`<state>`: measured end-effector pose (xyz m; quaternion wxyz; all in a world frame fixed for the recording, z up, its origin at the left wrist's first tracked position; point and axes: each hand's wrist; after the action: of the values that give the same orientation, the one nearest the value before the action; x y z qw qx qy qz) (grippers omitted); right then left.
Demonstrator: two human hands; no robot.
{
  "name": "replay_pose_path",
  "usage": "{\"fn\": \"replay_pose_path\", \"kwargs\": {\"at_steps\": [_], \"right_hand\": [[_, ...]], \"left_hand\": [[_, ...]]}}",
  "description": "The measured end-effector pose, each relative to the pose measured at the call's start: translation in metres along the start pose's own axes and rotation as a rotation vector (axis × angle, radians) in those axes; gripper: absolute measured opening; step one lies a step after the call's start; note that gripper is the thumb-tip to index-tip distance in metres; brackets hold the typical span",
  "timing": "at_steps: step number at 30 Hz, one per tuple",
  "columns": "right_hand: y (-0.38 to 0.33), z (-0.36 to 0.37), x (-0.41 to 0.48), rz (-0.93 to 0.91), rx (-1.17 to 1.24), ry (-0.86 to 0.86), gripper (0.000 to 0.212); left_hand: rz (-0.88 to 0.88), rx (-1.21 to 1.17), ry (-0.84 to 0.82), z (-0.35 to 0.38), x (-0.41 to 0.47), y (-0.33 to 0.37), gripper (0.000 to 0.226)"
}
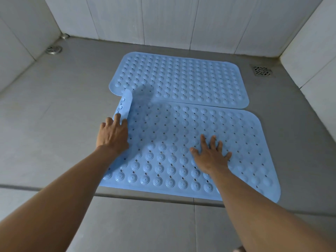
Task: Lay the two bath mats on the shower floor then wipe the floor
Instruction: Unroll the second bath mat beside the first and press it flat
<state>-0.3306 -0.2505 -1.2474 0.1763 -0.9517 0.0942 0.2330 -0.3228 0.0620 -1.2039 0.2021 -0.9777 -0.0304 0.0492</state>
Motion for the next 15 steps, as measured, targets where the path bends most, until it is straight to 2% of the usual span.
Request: {"fn": "replay_pose_path", "kwargs": {"at_steps": [4,7,9,12,15], "right_hand": [[-0.001,-0.001,-0.001,0.0,-0.003,-0.01,0.077],[-0.002,0.0,0.0,0.003,-0.001,-0.015,0.077],[-0.002,0.001,0.002,0.006,0.0,-0.012,0.078],[-0.002,0.0,0.003,0.003,-0.002,-0.007,0.078],[0.001,-0.003,0.004,-0.026,0.003,0.003,0.08]], "left_hand": [[-0.046,0.196,0.044,0.012,-0.001,-0.006,0.074],[-0.134,0.285,-0.018,0.017,0.002,-0.008,0.075],[-0.155,0.217,-0.119,0.022,0.005,-0.009,0.075],[-0.096,-0.102,-0.32,0.037,0.005,-0.01,0.065],[-0.076,-0.235,-0.37,0.052,0.006,-0.015,0.061]]}}
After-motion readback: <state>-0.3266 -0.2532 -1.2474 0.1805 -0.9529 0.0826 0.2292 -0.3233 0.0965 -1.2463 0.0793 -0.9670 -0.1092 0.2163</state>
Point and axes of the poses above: each hand's wrist, its own x-axis towards the middle knuckle, its own z-axis out of the palm, y = z × x, and after that the axes turned 12 degrees about x, right-handed
